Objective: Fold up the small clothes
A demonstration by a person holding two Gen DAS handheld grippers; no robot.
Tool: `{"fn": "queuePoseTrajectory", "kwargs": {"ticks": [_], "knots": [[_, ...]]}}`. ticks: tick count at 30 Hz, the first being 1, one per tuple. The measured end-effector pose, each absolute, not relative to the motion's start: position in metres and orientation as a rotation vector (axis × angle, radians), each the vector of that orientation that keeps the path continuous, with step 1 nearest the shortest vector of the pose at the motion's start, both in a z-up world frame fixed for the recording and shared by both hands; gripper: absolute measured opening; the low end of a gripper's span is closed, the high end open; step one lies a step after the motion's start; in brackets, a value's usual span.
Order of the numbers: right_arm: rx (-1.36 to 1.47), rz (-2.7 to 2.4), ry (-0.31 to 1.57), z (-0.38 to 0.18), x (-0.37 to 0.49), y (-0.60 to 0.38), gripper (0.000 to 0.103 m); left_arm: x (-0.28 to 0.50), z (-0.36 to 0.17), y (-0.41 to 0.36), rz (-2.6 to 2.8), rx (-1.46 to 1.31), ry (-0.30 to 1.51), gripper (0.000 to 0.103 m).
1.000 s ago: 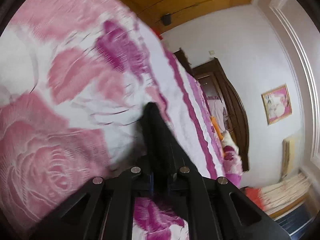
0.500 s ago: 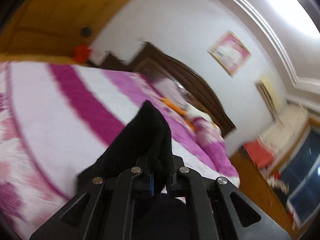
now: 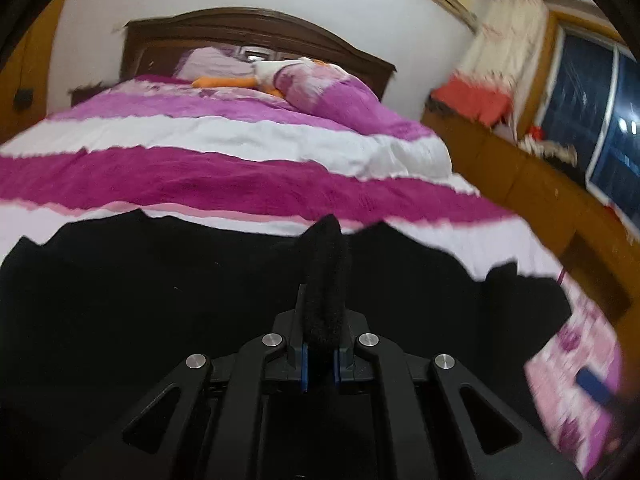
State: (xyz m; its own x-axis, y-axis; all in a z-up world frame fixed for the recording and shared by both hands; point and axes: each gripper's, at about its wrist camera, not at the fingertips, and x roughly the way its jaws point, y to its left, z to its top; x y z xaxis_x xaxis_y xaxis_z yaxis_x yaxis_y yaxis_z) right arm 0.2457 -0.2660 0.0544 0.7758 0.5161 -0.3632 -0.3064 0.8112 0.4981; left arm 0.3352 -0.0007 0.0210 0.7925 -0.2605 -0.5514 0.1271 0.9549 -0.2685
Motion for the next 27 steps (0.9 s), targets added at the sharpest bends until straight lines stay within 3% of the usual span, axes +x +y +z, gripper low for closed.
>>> {"fn": "queuePoseTrajectory", "kwargs": {"ticks": [21,24,27], "knots": [[0.447,0.459,0.592,0.039,0.254,-0.269,0.103,0.312,0.012,-0.05,-0.372,0.006,0.717,0.001],[0.46,0.457,0.594,0.038,0.254,-0.271,0.103,0.303,0.018,-0.05,-0.431,-0.049,0.722,0.009],[0.469,0.447,0.598,0.037,0.256,-0.275,0.103,0.29,0.03,-0.05,-0.456,-0.078,0.713,0.026]]}}
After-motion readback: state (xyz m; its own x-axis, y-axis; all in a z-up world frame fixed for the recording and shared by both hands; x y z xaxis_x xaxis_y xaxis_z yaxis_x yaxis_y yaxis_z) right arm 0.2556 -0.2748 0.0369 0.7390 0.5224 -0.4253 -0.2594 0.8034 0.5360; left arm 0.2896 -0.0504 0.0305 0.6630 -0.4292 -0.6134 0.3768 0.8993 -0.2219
